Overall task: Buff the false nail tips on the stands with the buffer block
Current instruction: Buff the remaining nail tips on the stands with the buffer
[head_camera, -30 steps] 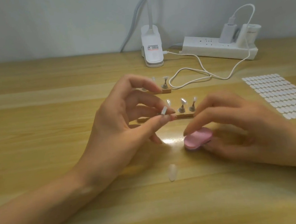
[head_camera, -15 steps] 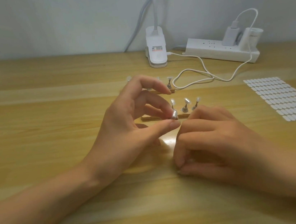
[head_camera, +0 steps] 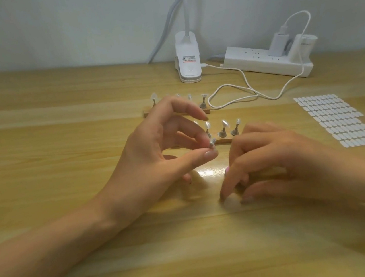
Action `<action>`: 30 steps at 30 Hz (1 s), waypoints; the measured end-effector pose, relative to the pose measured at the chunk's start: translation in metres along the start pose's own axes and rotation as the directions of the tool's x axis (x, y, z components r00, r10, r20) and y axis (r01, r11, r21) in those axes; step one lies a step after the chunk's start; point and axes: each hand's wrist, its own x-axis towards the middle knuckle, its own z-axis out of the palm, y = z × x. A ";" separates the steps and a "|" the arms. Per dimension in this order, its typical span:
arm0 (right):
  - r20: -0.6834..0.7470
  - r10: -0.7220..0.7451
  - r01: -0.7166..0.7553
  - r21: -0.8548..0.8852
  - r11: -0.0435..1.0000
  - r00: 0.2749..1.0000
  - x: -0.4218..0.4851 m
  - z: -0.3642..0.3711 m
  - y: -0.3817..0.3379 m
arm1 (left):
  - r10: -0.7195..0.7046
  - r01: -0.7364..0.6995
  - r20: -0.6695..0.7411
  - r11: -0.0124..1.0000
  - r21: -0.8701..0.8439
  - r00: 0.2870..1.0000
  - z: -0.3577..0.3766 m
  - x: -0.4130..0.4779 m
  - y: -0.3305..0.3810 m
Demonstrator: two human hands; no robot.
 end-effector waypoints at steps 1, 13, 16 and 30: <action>-0.015 0.006 -0.006 -0.020 1.000 1.000 0.001 0.001 0.000 | 0.000 0.000 -0.001 1.000 0.008 1.000 0.000 0.000 0.000; -0.076 0.002 -0.008 -0.083 0.997 0.997 -0.002 0.005 -0.002 | 0.002 -0.002 0.013 1.000 0.027 1.000 -0.001 0.000 -0.002; -0.013 -0.025 0.024 -0.034 0.999 1.000 -0.001 0.004 0.001 | 0.004 -0.005 0.019 0.999 0.036 1.000 -0.001 0.000 -0.002; -0.093 -0.039 0.048 0.099 0.994 0.995 0.005 0.010 0.003 | -0.001 0.000 0.016 0.995 0.096 1.000 -0.001 0.000 -0.002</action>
